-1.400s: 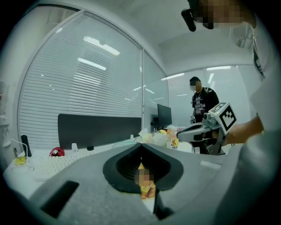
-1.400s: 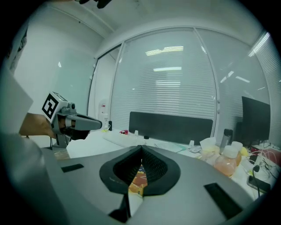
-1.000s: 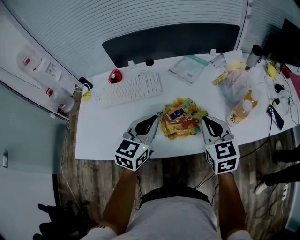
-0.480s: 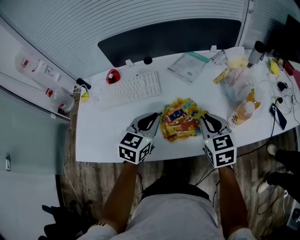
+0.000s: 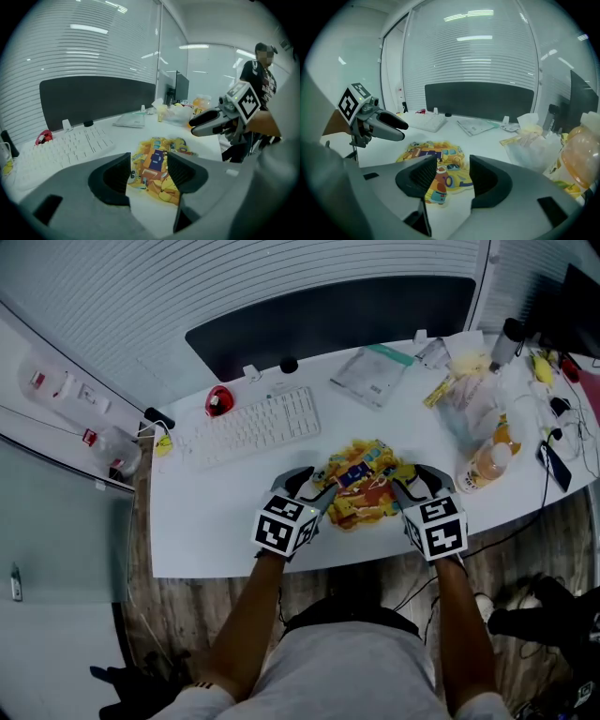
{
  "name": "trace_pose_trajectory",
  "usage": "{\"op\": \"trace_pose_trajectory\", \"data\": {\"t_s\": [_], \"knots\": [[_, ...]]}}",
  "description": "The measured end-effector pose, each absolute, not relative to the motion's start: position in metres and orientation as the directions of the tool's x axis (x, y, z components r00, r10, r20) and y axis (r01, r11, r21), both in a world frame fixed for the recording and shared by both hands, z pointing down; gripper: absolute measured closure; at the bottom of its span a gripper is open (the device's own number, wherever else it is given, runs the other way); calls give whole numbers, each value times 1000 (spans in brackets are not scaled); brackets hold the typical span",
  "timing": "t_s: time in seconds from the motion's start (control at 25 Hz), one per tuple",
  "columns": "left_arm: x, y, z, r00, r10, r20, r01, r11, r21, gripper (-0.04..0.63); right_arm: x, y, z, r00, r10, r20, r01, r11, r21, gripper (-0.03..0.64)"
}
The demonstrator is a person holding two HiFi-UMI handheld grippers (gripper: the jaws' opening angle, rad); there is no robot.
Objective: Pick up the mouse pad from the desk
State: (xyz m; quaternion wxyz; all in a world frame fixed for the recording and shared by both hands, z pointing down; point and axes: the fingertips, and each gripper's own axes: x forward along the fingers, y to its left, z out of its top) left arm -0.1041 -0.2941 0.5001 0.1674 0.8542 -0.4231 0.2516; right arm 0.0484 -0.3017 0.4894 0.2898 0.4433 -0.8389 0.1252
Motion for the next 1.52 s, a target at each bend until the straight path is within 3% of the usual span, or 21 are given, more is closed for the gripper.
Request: {"op": "trace_pose_trajectory", "data": {"t_s": [0.24,0.56,1.04,1.52], "knots": [[-109,-301,528,497,-568,656,-800,-592,93,286,51,-311,517,-399,-620,675,-823,567,35,370],[-115,-307,558,481,-486,730,-802,-580,142,247,58,-326,541,-378,-576,725,-842,539,-11,333],[-116,-314,578,459,-445,769,-812,-561,161,215,67,-336,568,-362,-525,770,-862,502,-63,318],[-113,-314,582,419,-478,772,-819,-566,94,216,64,-337,573,-343,-532,774,-872,486,-52,319]]}}
